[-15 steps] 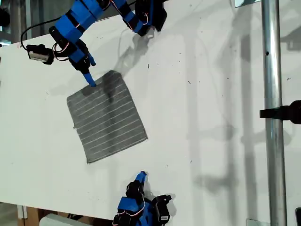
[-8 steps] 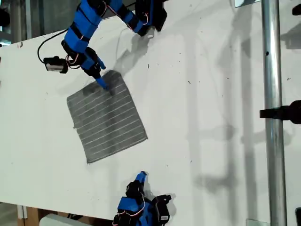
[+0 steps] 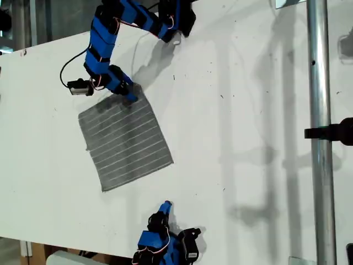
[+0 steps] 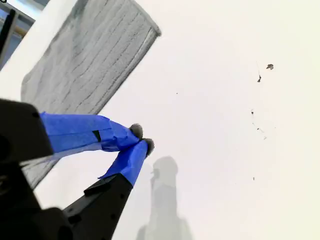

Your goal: Grasp corners of a towel and fold twice.

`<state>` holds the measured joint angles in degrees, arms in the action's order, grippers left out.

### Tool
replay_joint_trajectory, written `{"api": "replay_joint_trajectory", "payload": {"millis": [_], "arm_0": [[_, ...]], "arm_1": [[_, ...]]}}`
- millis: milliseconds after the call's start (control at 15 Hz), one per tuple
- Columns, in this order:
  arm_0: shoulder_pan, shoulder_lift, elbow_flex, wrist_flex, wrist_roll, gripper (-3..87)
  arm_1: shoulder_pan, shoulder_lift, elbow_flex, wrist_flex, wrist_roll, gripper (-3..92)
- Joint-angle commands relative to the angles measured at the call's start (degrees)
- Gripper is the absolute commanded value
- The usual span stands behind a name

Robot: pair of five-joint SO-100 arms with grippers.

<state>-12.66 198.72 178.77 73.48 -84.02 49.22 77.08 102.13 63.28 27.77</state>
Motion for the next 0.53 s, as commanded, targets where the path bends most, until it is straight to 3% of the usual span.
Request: {"api": "replay_joint_trajectory", "payload": {"millis": [0,467], "arm_0": [[0.53,0.18,0.00,0.18,-0.79,-1.9],[0.26,0.18,-1.05,-2.29,-4.31,-2.1]], "arm_1": [[-1.14,-0.09,-1.49,-1.23,-0.18,2.2],[-3.25,-0.44,-1.85,-3.43,0.09,-0.2]]}}
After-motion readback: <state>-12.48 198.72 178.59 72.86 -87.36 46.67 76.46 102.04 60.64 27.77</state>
